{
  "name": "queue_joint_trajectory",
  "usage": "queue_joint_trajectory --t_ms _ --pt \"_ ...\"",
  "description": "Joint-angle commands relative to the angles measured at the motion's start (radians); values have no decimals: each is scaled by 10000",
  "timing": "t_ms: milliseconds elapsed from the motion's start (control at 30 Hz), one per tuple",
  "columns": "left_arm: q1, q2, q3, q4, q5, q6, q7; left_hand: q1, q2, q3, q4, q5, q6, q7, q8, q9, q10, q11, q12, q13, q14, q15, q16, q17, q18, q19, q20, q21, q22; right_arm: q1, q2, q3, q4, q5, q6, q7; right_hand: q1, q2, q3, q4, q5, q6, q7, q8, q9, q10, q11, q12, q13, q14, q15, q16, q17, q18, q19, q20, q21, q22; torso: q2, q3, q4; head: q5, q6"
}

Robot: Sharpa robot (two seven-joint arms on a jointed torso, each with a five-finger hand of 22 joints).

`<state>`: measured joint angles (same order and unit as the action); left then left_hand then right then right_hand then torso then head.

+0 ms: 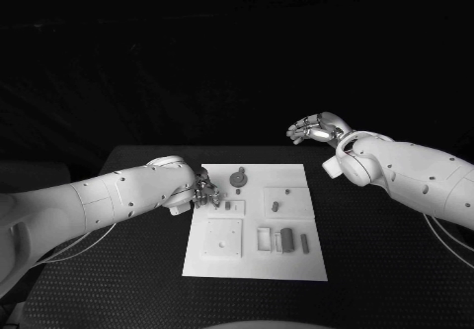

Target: Assemble the parts on the task board

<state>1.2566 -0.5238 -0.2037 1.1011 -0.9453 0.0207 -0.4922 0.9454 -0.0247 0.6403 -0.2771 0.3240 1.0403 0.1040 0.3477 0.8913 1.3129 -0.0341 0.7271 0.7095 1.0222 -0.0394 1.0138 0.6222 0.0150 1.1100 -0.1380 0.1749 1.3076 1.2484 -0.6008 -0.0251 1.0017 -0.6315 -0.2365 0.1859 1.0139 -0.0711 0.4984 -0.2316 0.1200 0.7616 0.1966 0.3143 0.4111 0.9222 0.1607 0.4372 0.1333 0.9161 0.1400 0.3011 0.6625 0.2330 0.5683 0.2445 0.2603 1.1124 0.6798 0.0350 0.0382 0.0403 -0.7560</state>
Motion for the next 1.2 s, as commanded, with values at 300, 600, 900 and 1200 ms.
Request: queue_joint_trajectory --t_ms 300,600,900,1200 --pt "12 68 -11 30 -498 -63 -227 -40 -177 -11 143 103 1163 -797 74 104 276 -441 254 -16 197 -40 181 -106 -68 160 -42 151 251 -3 -1 4 21 -6 84 66 56 -50 4 73 23 -87 185 62 -19 54 0 -56 -18 -50 44 -46 19 -108 22 -1 -65 19 5 2 -2 14 -35" --pt "9 143 -25 -20 -608 -55 -332 -127 -127 -39 142 489 1329 -852 69 177 367 -483 420 -34 305 -77 290 -200 -59 229 -80 261 250 -3 6 4 28 -6 82 66 58 -50 4 73 23 -87 184 64 -21 54 0 -56 -19 -51 45 -50 21 -108 21 -1 -72 23 7 -1 -5 24 -55" --pt "8 137 -37 10 -597 89 -384 -221 -119 -70 121 616 1481 -907 85 228 450 -519 570 -6 379 -102 371 -258 -46 283 -107 338 248 -3 -1 4 34 -6 82 62 59 -50 4 73 23 -87 184 65 -23 54 0 -56 -21 -51 45 -53 24 -108 22 -1 -78 28 3 -5 -1 17 -105" --pt "7 98 -60 9 -444 412 -507 -276 -53 -77 121 664 1542 -926 83 247 478 -533 629 4 416 -110 407 -288 -41 307 -115 373 249 -3 -14 4 44 -6 82 57 63 -50 6 72 23 -87 184 66 -25 54 0 -56 -22 -52 45 -56 26 -108 22 -1 -83 33 3 -1 -2 23 -148"
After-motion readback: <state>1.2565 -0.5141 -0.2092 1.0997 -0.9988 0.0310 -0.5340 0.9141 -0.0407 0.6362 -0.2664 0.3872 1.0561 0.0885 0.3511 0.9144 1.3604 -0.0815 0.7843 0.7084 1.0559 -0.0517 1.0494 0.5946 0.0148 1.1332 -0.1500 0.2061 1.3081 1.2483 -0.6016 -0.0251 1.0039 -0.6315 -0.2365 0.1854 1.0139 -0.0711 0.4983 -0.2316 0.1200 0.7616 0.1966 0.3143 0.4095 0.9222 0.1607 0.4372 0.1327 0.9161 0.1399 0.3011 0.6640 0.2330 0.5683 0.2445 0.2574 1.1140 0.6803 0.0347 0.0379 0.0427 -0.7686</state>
